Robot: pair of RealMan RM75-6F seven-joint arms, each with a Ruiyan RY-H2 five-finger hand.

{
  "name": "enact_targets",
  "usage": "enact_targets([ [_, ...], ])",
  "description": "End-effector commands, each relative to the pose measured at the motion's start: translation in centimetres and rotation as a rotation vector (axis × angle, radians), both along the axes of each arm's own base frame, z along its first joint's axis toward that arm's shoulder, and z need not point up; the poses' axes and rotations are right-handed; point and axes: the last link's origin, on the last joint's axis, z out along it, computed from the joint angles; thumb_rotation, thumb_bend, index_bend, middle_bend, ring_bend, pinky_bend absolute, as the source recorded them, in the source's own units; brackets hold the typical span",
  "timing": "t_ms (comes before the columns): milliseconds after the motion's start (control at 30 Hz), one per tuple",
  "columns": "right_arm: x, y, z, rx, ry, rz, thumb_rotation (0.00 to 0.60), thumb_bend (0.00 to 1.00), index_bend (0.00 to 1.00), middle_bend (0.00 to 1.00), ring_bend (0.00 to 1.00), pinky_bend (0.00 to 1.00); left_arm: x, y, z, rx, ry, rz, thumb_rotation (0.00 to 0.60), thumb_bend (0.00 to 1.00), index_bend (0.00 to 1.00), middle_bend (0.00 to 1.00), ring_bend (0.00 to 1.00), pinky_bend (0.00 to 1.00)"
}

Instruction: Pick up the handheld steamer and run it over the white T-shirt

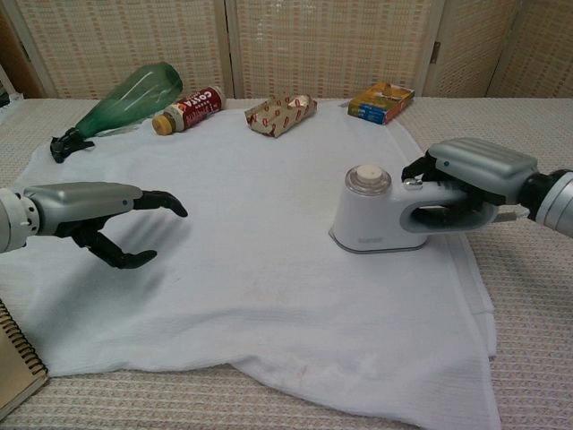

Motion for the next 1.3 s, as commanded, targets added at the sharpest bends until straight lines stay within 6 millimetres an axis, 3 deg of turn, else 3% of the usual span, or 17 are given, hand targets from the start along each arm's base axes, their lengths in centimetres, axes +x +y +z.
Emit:
enact_targets([
  [33,-2.1,-0.5,1.8,-0.048,0.017,-0.056,0.600,0.68,0.86,0.91,0.88,1.00,0.0,0.0,0.0,-0.003,0.002,-0.003,0.410,0.49,0.16,0.06,0.00,0.00],
  [200,-3.7,-1.4,4.9,-0.129,-0.013,-0.113,0.600,0.68,0.86,0.91,0.88,1.00,0.1,0.0,0.1,0.002,0.001,-0.006,0.413,0.49,0.16,0.06,0.00,0.00],
  [333,-1.9,-1.6,5.6,-0.140,-0.123,-0.080,0.600,0.68,0.86,0.91,0.88,1.00,0.2,0.0,0.3,0.009,0.000,-0.007,0.408,0.49,0.16,0.06,0.00,0.00],
  [467,1.5,-1.4,3.7,-0.088,-0.198,-0.026,0.600,0.68,0.86,0.91,0.88,1.00,0.2,0.1,0.4,0.016,0.000,-0.009,0.408,0.49,0.16,0.06,0.00,0.00],
  [667,6.6,-1.7,-1.8,0.005,-0.197,0.010,0.600,0.68,0.86,0.91,0.88,1.00,0.2,0.2,0.6,0.024,-0.002,-0.007,0.415,0.49,0.16,0.06,0.00,0.00],
  [833,8.7,-2.5,-4.9,0.023,-0.164,-0.002,0.600,0.68,0.85,0.91,0.88,1.00,-0.1,0.1,0.7,0.028,0.005,-0.005,0.410,0.49,0.16,0.06,0.00,0.00],
  [1033,8.6,-3.7,-5.9,-0.016,-0.095,-0.026,0.600,0.68,0.86,0.91,0.88,1.00,-0.5,0.1,0.8,0.031,0.007,0.006,0.408,0.48,0.16,0.06,0.00,0.00],
  [1300,5.2,-5.6,-3.8,-0.111,-0.035,-0.122,0.600,0.68,0.86,0.91,0.88,1.00,-0.5,0.1,0.6,0.028,0.006,0.004,0.412,0.49,0.16,0.06,0.00,0.00],
])
